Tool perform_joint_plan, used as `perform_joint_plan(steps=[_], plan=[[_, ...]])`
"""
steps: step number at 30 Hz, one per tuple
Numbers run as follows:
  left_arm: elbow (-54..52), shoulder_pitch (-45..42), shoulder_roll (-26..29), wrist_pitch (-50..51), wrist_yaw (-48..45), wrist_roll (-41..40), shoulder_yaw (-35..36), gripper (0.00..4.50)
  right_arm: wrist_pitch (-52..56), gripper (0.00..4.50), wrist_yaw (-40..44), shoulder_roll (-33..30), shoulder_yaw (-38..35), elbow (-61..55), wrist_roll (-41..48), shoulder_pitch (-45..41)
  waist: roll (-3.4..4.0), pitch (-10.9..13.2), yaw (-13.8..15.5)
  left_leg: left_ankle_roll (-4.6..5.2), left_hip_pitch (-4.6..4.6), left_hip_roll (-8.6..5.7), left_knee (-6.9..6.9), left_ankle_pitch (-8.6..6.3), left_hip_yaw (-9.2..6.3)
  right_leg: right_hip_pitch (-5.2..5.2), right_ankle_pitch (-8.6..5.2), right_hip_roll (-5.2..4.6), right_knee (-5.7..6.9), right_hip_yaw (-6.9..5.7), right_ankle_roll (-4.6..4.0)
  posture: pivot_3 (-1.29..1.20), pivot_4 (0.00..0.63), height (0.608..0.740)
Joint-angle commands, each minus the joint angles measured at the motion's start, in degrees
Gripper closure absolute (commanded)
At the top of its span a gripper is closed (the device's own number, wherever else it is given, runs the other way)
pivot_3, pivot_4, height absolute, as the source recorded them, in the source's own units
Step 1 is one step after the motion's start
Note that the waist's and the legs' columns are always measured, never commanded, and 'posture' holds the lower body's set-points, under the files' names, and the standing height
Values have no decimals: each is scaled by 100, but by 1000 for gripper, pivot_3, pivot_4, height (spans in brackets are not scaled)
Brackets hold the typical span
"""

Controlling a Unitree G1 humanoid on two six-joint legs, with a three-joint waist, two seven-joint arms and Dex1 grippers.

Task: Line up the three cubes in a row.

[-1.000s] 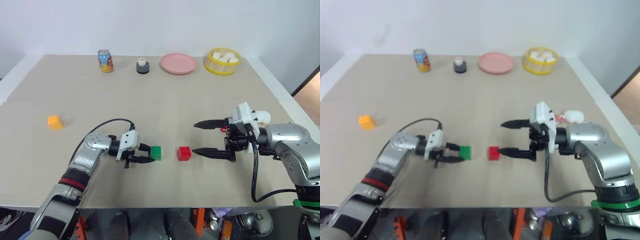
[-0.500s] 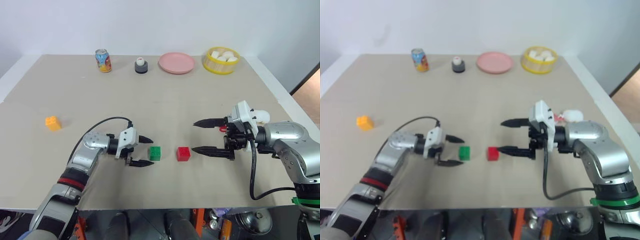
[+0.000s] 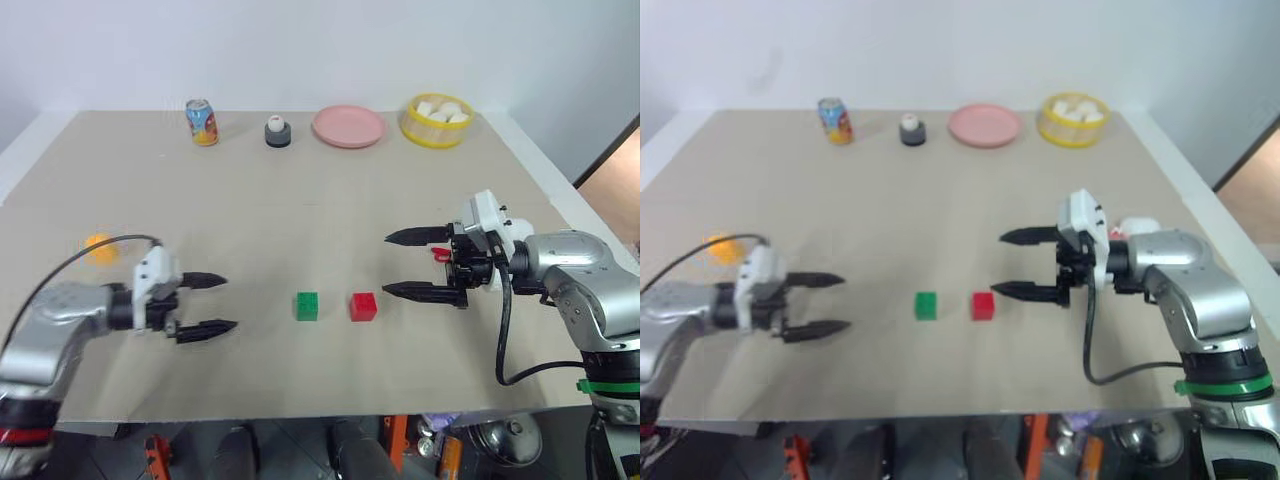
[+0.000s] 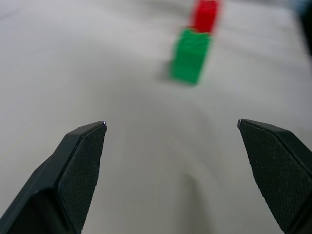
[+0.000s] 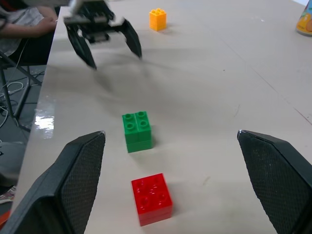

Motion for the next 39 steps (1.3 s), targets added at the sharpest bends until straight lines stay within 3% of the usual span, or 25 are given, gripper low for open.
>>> perform_joint_plan(steps=[1,4,9,17,24,39], plan=[[-820,356,-448,463,1498,-51,740,37,-141,0,-9,147,-24,76,-16,-303,0,0,33,0,0,-1,1,0,0,2,0,0,1,-1,0,0,150,740],[-1130,759,-1203,728,2780,22,1186,37,-44,0,-150,472,52,53,60,-549,-4,-1,35,-2,2,5,5,2,15,10,1,-7,-1,-3,4,0,150,740],[-1025,805,-1957,821,4357,551,1282,37,-83,0,-484,1076,278,185,-113,-986,-7,0,35,-2,0,6,8,2,3,8,10,5,2,-9,1,0,150,740],[-670,374,-2382,1043,6031,1231,1330,37,-390,0,-1039,1909,628,313,-564,-1352,-15,-5,36,-7,-2,6,13,6,3,7,17,7,2,-8,0,0,150,740],[-29,-228,-2269,1137,6492,1369,1407,37,-735,0,-1146,2255,971,499,-985,-1432,-16,-5,37,-9,-6,6,11,6,-2,6,30,8,1,-15,23,0,150,740],[1690,-1463,-1981,608,6493,1947,703,37,-691,0,-1246,2119,848,340,-952,-1243,-16,-6,40,-13,-7,6,8,9,-11,5,33,8,1,-25,21,0,150,740]])
